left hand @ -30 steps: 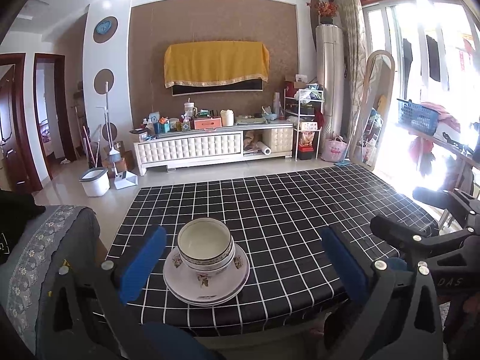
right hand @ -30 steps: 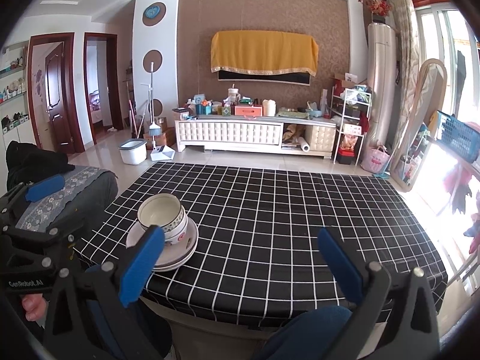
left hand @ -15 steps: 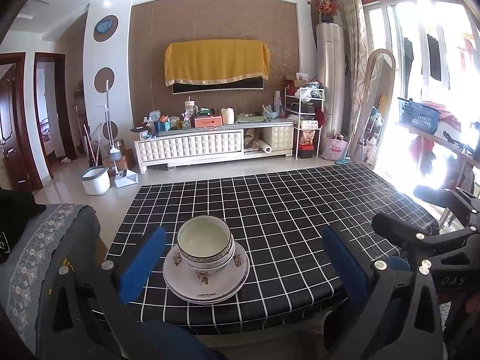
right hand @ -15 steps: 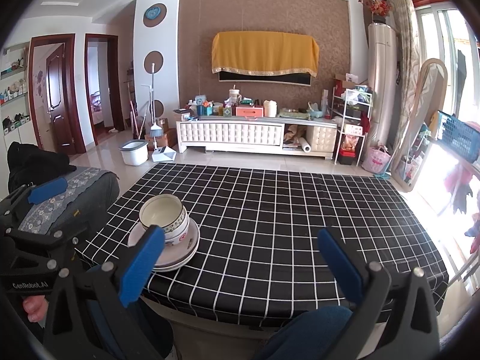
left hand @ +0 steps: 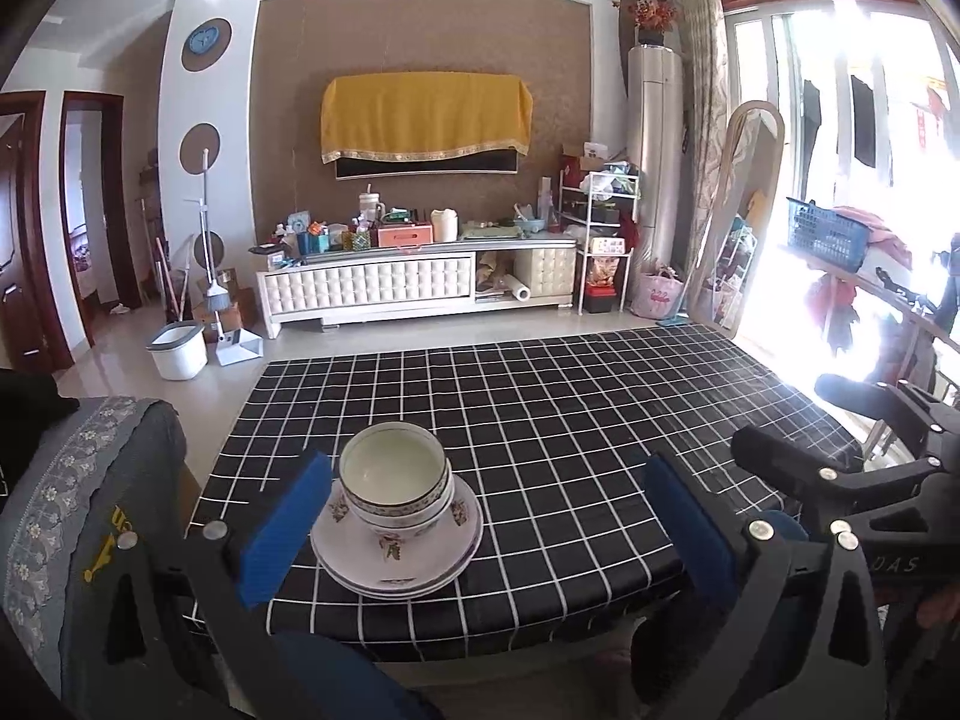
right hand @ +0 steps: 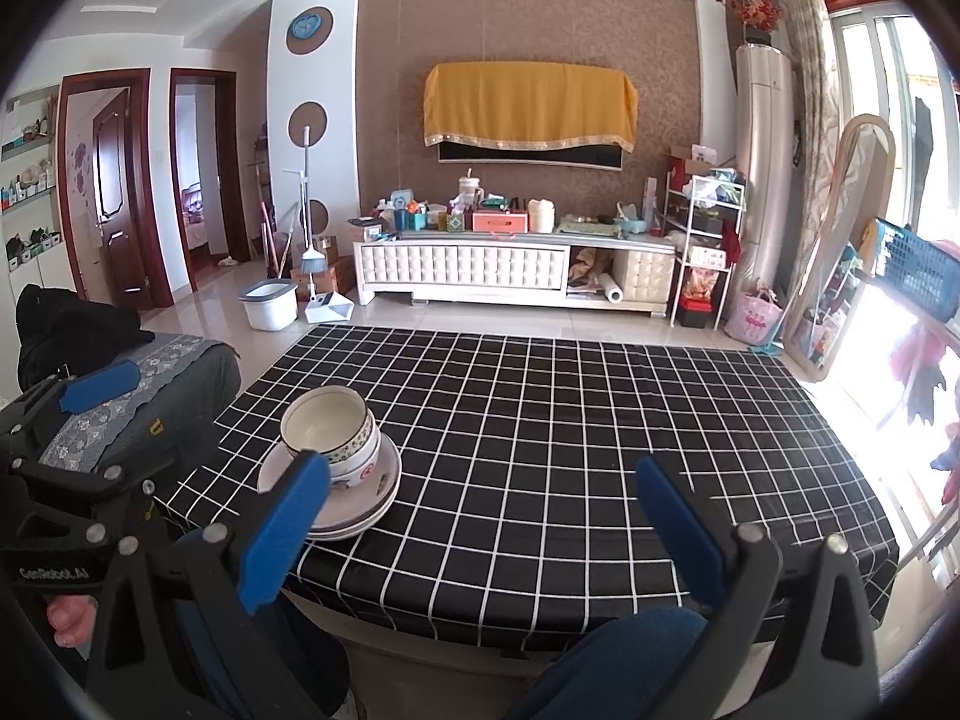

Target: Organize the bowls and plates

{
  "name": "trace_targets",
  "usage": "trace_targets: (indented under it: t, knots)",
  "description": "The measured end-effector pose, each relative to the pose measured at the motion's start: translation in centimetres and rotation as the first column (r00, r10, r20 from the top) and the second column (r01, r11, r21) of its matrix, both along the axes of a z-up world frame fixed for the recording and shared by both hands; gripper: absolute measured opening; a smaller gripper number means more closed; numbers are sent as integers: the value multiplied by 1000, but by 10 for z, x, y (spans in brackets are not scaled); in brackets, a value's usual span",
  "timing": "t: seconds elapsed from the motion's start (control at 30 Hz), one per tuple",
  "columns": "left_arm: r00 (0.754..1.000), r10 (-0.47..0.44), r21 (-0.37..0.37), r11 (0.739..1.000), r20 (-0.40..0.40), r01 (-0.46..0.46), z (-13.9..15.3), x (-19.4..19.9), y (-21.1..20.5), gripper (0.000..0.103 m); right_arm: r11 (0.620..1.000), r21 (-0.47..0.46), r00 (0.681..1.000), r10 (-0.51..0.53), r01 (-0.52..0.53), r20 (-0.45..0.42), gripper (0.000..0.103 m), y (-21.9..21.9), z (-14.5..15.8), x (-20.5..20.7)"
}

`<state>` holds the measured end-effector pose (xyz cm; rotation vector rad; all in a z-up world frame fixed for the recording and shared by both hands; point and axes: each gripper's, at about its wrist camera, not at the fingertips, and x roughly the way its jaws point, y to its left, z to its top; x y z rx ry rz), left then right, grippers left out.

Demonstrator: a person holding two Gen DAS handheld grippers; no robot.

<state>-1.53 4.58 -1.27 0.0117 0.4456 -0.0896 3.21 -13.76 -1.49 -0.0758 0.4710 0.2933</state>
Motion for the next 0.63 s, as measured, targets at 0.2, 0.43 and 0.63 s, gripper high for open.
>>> trace_targets:
  t: [0.2,0.43,0.63]
  knots:
    - [1000,5,-8,1000,-1,-5,0,0,1,103,1000,3,1000,-1,1,3,103,0,1,0]
    - [999,31,-34,999,-13,-31,0,2,5,103,1000,2,1000,-4,4,12,103,-2,2,1]
    - [1000,23,-25,999,9,-23,0,-4,4,103,1000,-5,1000,-4,4,2,103,0,-1,2]
